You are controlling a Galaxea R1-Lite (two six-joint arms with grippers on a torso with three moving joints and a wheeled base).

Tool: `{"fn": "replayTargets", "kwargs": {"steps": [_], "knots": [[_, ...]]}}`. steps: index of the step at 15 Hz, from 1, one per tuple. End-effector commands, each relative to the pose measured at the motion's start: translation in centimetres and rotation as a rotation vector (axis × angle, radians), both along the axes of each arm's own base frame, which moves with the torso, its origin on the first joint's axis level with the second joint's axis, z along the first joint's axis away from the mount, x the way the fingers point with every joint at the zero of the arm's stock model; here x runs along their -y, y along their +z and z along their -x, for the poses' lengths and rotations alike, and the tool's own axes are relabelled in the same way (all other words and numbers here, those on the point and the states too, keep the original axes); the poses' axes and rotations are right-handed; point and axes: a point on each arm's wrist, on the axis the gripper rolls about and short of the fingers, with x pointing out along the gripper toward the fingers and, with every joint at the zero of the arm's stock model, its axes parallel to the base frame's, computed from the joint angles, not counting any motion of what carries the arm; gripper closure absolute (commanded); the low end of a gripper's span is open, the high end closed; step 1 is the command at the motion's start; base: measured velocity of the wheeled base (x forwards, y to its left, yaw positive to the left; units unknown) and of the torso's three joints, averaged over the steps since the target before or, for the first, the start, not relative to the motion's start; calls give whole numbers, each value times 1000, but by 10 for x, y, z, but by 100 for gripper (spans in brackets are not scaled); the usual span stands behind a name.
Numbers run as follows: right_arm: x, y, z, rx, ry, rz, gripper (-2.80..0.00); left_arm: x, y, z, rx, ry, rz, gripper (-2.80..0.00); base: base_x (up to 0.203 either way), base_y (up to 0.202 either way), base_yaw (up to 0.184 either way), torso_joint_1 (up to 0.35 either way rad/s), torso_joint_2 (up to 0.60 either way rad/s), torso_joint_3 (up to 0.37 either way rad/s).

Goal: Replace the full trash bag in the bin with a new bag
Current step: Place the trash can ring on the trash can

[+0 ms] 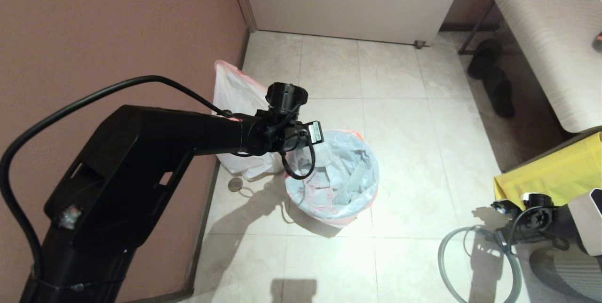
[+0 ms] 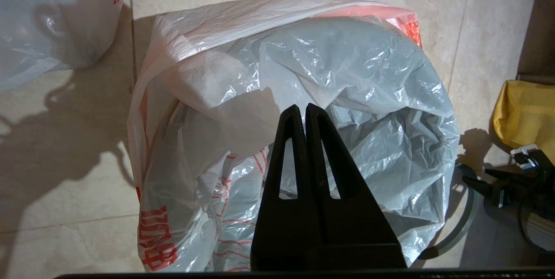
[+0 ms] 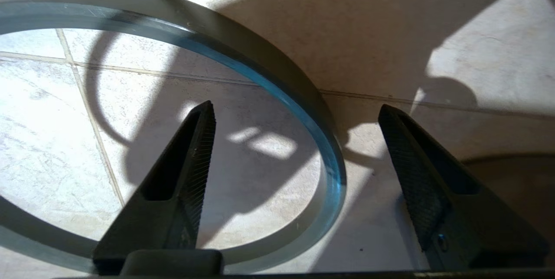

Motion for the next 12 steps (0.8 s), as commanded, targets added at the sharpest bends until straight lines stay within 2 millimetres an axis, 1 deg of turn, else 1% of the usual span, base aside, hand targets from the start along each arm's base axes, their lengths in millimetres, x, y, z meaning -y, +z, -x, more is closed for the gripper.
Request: {"fn": "replayTargets", "kwargs": {"steps": [1,3,4,5,12], "knots": [[-1,-14,3,-17,4,-7,-280,3,-5,-1,-7,-1,-4,0,0,0,0,0,0,0],[0,-24,7,-31,0,-14,-280,4,-5,0,-7,-2,-2,0,0,0,0,0,0,0],[3,-31,10,-35,1,-11,0,4,-4,0,-5,-2,-1,0,0,0,0,0,0,0],[7,-34,11,-21,1,-7,0,9,-5,3,-7,-14,-3,0,0,0,0,0,0,0],[5,-37,15,-36,10,-37,0,9,-4,4,-3,-9,-4,0,0,0,0,0,0,0]]}}
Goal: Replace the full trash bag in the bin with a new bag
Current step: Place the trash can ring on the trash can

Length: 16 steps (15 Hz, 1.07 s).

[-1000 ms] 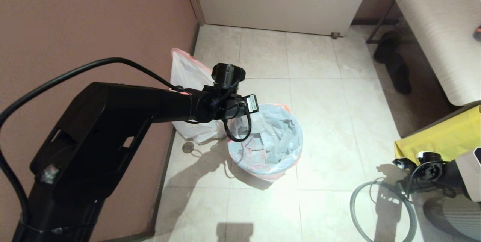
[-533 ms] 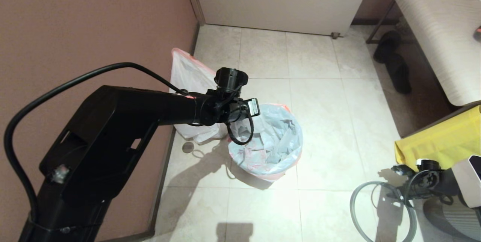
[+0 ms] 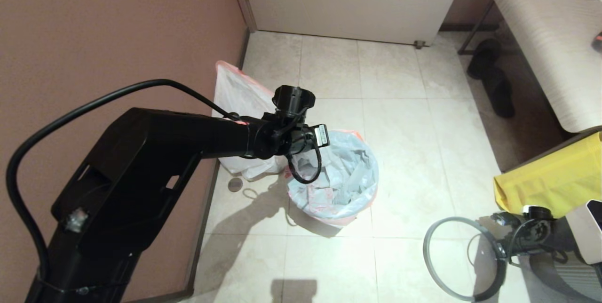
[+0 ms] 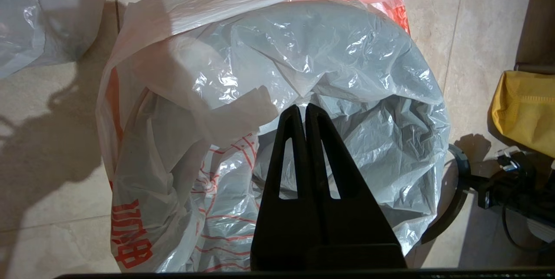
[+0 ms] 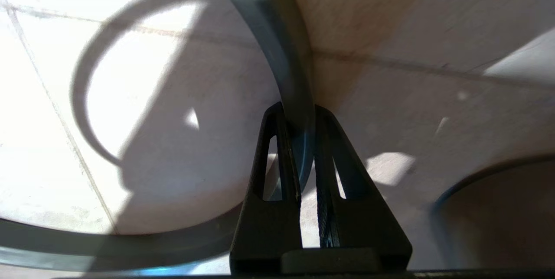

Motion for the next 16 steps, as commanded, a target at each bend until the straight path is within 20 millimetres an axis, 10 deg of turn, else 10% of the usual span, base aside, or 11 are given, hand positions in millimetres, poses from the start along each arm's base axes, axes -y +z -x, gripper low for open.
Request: {"fn": "replayTargets", "kwargs": {"steps": [1,6,11,16], "knots": [[-2,-3,2,-12,5,-5,0,0,-1,0,-2,3,1,0,0,0,0,0,0,0],[-10,45,0,24,26,-58,0,-2,3,0,3,6,7,0,0,0,0,0,0,0],[-40,156,-5,155,-92,-176,0,-17,27,2,42,26,35,0,0,0,0,0,0,0],[-82,282,35,301,-158,-262,0,-16,39,13,43,12,43,0,0,0,0,0,0,0]]}}
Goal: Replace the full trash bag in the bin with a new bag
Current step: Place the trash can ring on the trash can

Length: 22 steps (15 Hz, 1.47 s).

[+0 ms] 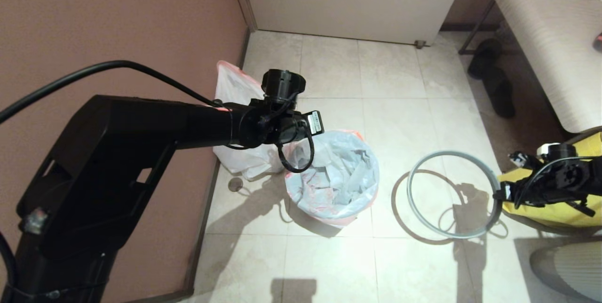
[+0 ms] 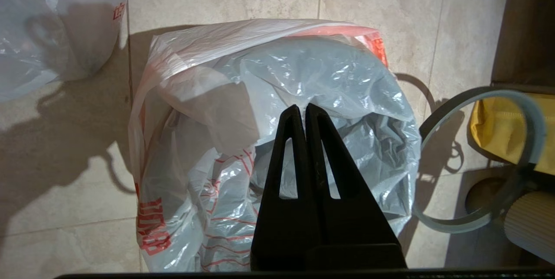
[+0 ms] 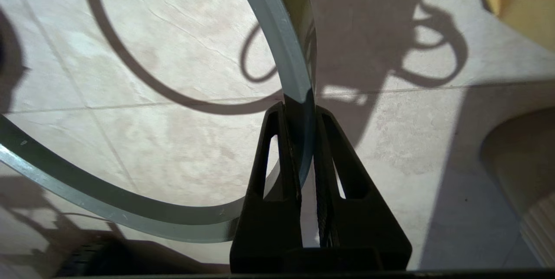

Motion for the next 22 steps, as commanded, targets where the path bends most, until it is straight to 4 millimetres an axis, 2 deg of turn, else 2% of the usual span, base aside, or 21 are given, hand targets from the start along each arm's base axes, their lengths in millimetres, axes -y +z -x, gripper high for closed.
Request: {"fn": "replayTargets", "kwargs": {"steps": [1,2,3,7,8,10,12,14,16,18,20,22], "knots": [[-20,80,23,145,2,27,0,-3,13,7,17,1,18,0,0,0,0,0,0,0],[-36,103,30,187,-5,-2,0,-3,21,11,23,-2,43,0,0,0,0,0,0,0],[-63,121,32,218,10,-48,0,-5,26,13,21,-5,73,0,0,0,0,0,0,0],[-175,170,16,343,153,-55,0,-27,55,15,76,46,140,0,0,0,0,0,0,0],[-198,176,9,357,177,-49,0,-30,62,18,87,49,149,0,0,0,0,0,0,0],[-238,166,-13,315,202,-20,0,-32,69,23,99,51,156,0,0,0,0,0,0,0],[-277,146,-28,228,201,50,0,-33,68,22,98,52,150,0,0,0,0,0,0,0],[-313,115,-27,111,213,168,0,-32,68,22,99,54,149,0,0,0,0,0,0,0],[-335,99,-19,41,245,189,0,-32,66,20,96,56,145,0,0,0,0,0,0,0],[-352,94,-13,32,267,156,0,-28,63,22,89,47,140,0,0,0,0,0,0,0],[-357,109,-10,83,287,92,0,-25,62,23,86,48,135,0,0,0,0,0,0,0],[-349,135,-5,134,253,20,0,-23,60,23,83,47,131,0,0,0,0,0,0,0]]}}
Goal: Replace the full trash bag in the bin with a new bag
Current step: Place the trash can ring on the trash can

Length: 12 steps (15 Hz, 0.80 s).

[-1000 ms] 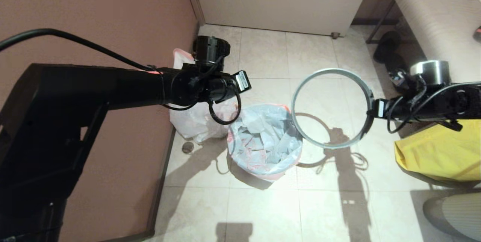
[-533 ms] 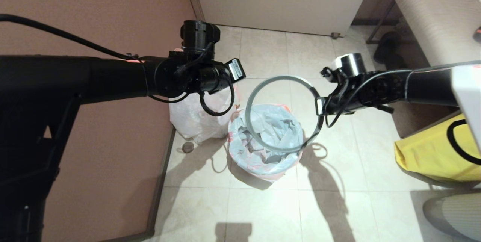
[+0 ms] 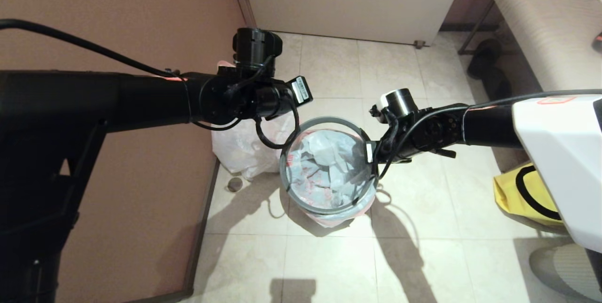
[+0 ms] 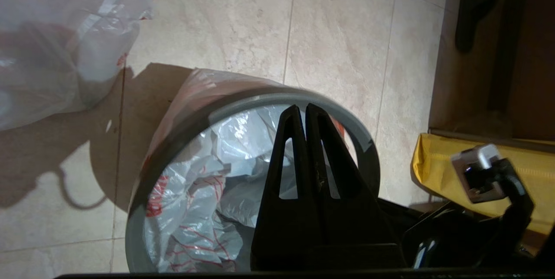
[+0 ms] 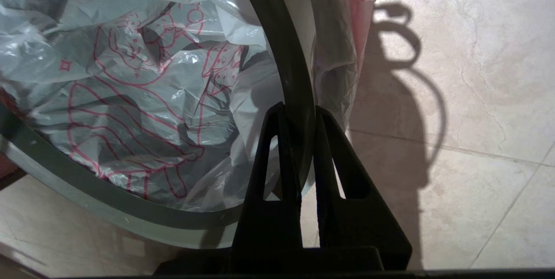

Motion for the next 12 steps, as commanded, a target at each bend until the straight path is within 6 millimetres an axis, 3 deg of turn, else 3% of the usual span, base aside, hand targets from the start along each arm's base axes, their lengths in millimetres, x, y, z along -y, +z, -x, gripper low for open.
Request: {"fn": "replayTargets", "kwargs": {"steps": [1,6,9,12], "knots": [[8,16,4,20,-13,-20,0,1,-3,-1,-6,1,-1,0,0,0,0,0,0,0],[16,1,-1,-29,-22,30,0,5,-7,-2,-16,-5,-6,0,0,0,0,0,0,0],[9,-29,-10,-82,0,69,0,5,-6,-1,-13,-4,-5,0,0,0,0,0,0,0],[7,-39,-14,-84,5,73,0,4,-5,-1,-12,-3,-4,0,0,0,0,0,0,0]]}}
